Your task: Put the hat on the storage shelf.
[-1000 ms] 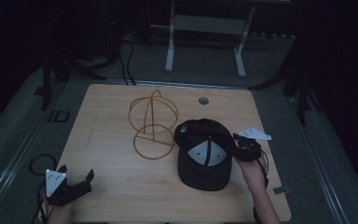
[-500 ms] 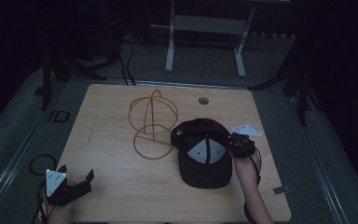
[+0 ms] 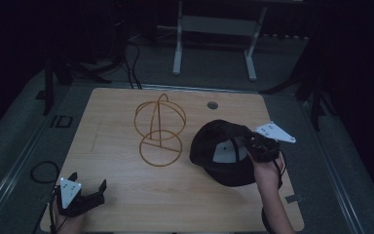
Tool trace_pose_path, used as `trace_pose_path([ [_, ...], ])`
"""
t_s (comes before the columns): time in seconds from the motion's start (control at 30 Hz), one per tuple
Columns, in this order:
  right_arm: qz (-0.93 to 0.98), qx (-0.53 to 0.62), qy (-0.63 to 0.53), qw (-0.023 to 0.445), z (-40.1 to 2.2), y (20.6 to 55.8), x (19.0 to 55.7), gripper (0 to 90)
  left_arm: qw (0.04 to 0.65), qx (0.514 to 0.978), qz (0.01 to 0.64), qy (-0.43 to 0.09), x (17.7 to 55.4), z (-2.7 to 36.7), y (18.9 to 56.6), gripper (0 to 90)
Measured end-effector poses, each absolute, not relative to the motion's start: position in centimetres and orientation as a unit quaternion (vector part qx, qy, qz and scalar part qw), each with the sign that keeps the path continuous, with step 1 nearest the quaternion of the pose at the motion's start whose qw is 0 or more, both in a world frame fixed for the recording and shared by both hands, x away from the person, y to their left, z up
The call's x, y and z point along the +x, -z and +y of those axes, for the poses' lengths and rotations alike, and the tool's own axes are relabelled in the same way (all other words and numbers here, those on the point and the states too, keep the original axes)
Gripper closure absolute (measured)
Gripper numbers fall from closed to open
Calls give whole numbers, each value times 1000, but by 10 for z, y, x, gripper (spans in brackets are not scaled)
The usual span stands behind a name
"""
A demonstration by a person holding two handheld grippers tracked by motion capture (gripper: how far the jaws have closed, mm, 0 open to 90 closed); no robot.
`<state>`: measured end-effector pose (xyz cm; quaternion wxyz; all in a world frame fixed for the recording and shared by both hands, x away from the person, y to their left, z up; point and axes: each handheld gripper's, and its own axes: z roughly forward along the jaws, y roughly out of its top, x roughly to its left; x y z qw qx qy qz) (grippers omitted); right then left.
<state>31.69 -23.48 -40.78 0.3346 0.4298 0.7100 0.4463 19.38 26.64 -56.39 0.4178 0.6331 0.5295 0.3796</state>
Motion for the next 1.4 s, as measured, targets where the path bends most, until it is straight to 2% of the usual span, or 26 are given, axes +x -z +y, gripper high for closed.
trace_pose_path([
  [0.13, 713, 413, -454, 340, -234, 395, 311, 887, 448, 636, 525, -345, 190, 254, 558, 11],
  [0.4, 707, 386, -492, 332, -235, 370, 294, 886, 495, 674, 474, -276, 180, 211, 533, 11],
  [0.6, 708, 367, -503, 332, -232, 363, 281, 886, 515, 694, 449, -228, 182, 186, 522, 11],
  [0.97, 708, 359, -520, 316, -231, 364, 268, 886, 523, 737, 377, -203, 187, 146, 507, 11],
  [1.4, 714, 348, -527, 302, -221, 374, 265, 886, 529, 758, 336, -181, 209, 104, 497, 24],
])
